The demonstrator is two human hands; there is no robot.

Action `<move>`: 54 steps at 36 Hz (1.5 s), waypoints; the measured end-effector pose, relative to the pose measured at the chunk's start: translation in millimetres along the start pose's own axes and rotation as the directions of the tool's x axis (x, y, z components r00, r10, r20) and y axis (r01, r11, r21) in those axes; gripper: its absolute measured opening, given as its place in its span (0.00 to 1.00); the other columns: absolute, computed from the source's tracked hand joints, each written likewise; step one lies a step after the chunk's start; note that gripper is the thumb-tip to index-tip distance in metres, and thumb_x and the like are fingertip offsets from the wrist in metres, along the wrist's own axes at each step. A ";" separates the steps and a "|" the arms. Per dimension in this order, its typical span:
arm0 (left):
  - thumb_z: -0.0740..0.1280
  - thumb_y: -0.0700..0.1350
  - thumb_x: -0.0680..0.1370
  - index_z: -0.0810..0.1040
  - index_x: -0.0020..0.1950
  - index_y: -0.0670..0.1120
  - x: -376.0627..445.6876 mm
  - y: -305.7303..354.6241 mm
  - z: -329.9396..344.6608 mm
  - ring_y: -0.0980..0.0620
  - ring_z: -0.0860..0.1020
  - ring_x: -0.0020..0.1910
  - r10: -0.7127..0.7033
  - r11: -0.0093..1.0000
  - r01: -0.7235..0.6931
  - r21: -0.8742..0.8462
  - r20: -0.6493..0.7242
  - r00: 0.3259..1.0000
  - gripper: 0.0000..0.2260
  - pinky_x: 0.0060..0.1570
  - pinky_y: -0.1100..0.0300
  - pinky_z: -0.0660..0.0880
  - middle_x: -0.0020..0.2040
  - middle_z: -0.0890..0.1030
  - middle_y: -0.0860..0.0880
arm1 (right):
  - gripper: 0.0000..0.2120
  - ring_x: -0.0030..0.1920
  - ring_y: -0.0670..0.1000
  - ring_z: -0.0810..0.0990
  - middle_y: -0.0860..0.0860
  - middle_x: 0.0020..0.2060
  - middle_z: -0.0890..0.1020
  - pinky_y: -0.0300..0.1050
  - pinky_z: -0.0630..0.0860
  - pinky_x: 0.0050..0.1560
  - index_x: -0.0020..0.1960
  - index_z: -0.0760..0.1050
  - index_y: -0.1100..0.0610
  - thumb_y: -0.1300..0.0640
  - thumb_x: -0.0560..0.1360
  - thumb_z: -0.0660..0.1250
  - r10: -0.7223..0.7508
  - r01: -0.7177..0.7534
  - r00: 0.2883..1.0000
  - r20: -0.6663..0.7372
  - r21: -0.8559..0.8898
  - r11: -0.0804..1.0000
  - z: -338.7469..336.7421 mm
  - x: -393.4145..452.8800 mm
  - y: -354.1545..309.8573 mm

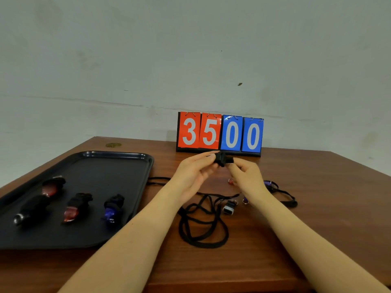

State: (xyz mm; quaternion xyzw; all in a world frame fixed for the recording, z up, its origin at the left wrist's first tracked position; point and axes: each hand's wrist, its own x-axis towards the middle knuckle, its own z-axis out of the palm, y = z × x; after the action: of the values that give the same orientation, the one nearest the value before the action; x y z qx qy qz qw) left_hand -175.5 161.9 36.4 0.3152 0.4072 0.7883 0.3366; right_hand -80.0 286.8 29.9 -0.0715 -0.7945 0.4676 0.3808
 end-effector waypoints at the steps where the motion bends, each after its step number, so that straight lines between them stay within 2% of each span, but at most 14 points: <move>1: 0.64 0.35 0.79 0.80 0.57 0.39 0.1 -0.4 -0.3 0.56 0.83 0.45 -0.003 1.000 0.003 -0.031 -0.011 1.000 0.10 0.44 0.65 0.78 0.50 0.85 0.45 | 0.16 0.28 0.36 0.72 0.36 0.25 0.76 0.29 0.66 0.34 0.37 0.76 0.45 0.60 0.80 0.62 -0.040 0.042 0.999 0.034 -0.066 0.997 2.0 -2.2 0.7; 6: 0.64 0.36 0.79 0.79 0.60 0.38 0.9 -3.5 -3.9 0.53 0.83 0.49 0.021 0.999 -0.025 -0.033 -0.110 0.994 0.11 0.47 0.63 0.78 0.53 0.84 0.43 | 0.14 0.29 0.40 0.70 0.45 0.28 0.73 0.33 0.66 0.34 0.38 0.77 0.50 0.57 0.81 0.60 -0.061 0.096 0.984 0.170 -0.206 0.974 7.3 -2.5 9.2; 9: 0.65 0.37 0.79 0.80 0.59 0.40 2.0 -6.2 -5.3 0.52 0.82 0.51 0.064 0.994 -0.051 0.093 -0.139 0.988 0.10 0.48 0.62 0.78 0.53 0.84 0.43 | 0.11 0.31 0.38 0.72 0.43 0.31 0.76 0.31 0.68 0.36 0.47 0.81 0.53 0.56 0.81 0.60 -0.035 0.086 0.978 0.205 -0.246 0.966 5.5 -1.4 12.1; 13: 0.65 0.38 0.79 0.80 0.56 0.45 4.3 -8.5 -6.2 0.52 0.82 0.48 0.103 0.976 -0.060 0.209 -0.199 0.975 0.08 0.49 0.60 0.77 0.49 0.84 0.46 | 0.12 0.47 0.31 0.77 0.38 0.46 0.82 0.23 0.67 0.47 0.57 0.81 0.50 0.55 0.81 0.60 -0.026 0.118 0.965 0.263 -0.342 0.932 3.8 -1.4 13.0; 15: 0.64 0.38 0.79 0.80 0.56 0.45 5.5 -8.8 -7.5 0.51 0.82 0.49 0.110 0.974 -0.059 0.221 -0.225 0.968 0.08 0.50 0.58 0.77 0.49 0.84 0.45 | 0.12 0.54 0.36 0.77 0.41 0.52 0.83 0.24 0.67 0.53 0.58 0.81 0.51 0.54 0.81 0.59 -0.020 0.133 0.957 0.289 -0.377 0.917 5.7 -0.7 13.5; 19: 0.65 0.40 0.79 0.80 0.58 0.47 7.4 -11.8 -10.6 0.51 0.81 0.53 0.149 0.946 -0.069 0.316 -0.237 0.960 0.09 0.53 0.58 0.77 0.51 0.84 0.47 | 0.12 0.50 0.41 0.79 0.46 0.48 0.83 0.34 0.73 0.52 0.57 0.80 0.51 0.54 0.81 0.59 -0.020 0.168 0.945 0.328 -0.431 0.887 7.7 -1.0 12.3; 21: 0.65 0.42 0.79 0.81 0.56 0.50 8.2 -13.4 -13.2 0.54 0.79 0.56 0.221 0.861 -0.083 0.502 -0.222 0.950 0.09 0.56 0.61 0.74 0.53 0.83 0.51 | 0.12 0.47 0.44 0.79 0.47 0.45 0.83 0.39 0.75 0.51 0.55 0.80 0.51 0.53 0.82 0.58 -0.001 0.182 0.931 0.365 -0.460 0.869 7.8 -2.6 11.7; 23: 0.65 0.42 0.79 0.80 0.54 0.52 9.0 -15.0 -14.4 0.59 0.76 0.55 0.302 0.682 -0.093 0.725 -0.164 0.939 0.08 0.50 0.71 0.69 0.53 0.80 0.55 | 0.13 0.42 0.48 0.79 0.50 0.41 0.82 0.46 0.76 0.47 0.51 0.80 0.55 0.52 0.82 0.58 0.014 0.194 0.917 0.398 -0.478 0.856 7.8 -3.3 12.9; 26: 0.65 0.42 0.79 0.79 0.56 0.52 12.5 -18.6 -16.3 0.63 0.74 0.51 0.353 0.448 -0.092 0.889 -0.082 0.932 0.08 0.44 0.75 0.67 0.54 0.78 0.56 | 0.13 0.38 0.46 0.76 0.47 0.35 0.78 0.43 0.73 0.42 0.47 0.78 0.56 0.53 0.82 0.57 -0.005 0.220 0.911 0.413 -0.473 0.853 8.4 -3.8 13.5; 30: 0.65 0.42 0.79 0.79 0.56 0.52 15.1 -19.6 -19.2 0.62 0.73 0.51 0.369 0.361 -0.072 0.930 -0.072 0.927 0.08 0.42 0.77 0.66 0.54 0.78 0.55 | 0.12 0.41 0.43 0.78 0.46 0.39 0.81 0.40 0.73 0.44 0.45 0.79 0.52 0.54 0.81 0.58 -0.062 0.226 0.937 0.343 -0.463 0.857 8.4 -2.9 13.6; 41: 0.65 0.45 0.79 0.79 0.58 0.53 9.5 -12.3 -13.1 0.60 0.74 0.56 0.217 0.385 -0.076 0.920 -0.010 0.976 0.09 0.54 0.67 0.68 0.54 0.78 0.59 | 0.13 0.37 0.38 0.76 0.43 0.33 0.79 0.27 0.69 0.39 0.38 0.76 0.49 0.56 0.80 0.61 -0.101 0.115 0.993 0.066 -0.284 0.952 0.2 0.6 9.0; 47: 0.65 0.46 0.79 0.80 0.59 0.54 5.6 -7.0 -9.6 0.65 0.74 0.49 0.113 0.407 -0.082 0.910 0.039 0.993 0.10 0.44 0.73 0.67 0.50 0.77 0.61 | 0.14 0.34 0.39 0.75 0.44 0.30 0.77 0.29 0.69 0.38 0.36 0.75 0.50 0.55 0.80 0.61 -0.034 0.047 0.998 0.054 -0.260 0.964 0.1 -0.3 9.7; 51: 0.65 0.47 0.80 0.80 0.59 0.54 1.4 -2.5 -9.0 0.65 0.77 0.48 0.047 0.534 -0.063 0.843 0.045 0.998 0.10 0.40 0.74 0.69 0.48 0.79 0.62 | 0.15 0.29 0.40 0.70 0.44 0.26 0.73 0.36 0.68 0.35 0.38 0.75 0.59 0.55 0.81 0.60 0.037 -0.026 0.996 0.081 -0.136 0.990 -1.6 -0.3 9.6; 54: 0.65 0.46 0.80 0.80 0.58 0.55 0.1 -1.2 -8.1 0.61 0.79 0.49 0.016 0.624 -0.048 0.780 0.049 0.999 0.09 0.46 0.70 0.72 0.50 0.82 0.59 | 0.16 0.28 0.42 0.68 0.45 0.26 0.69 0.35 0.66 0.31 0.36 0.72 0.59 0.55 0.81 0.59 0.076 -0.075 0.994 0.072 -0.022 0.997 -0.5 -0.3 5.9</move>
State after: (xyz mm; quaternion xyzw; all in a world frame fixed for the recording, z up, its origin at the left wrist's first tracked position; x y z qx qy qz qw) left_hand -181.5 159.0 31.5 0.4517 0.6966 0.5339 0.1600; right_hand -80.9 290.3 25.1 -0.0881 -0.8092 0.4761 0.3329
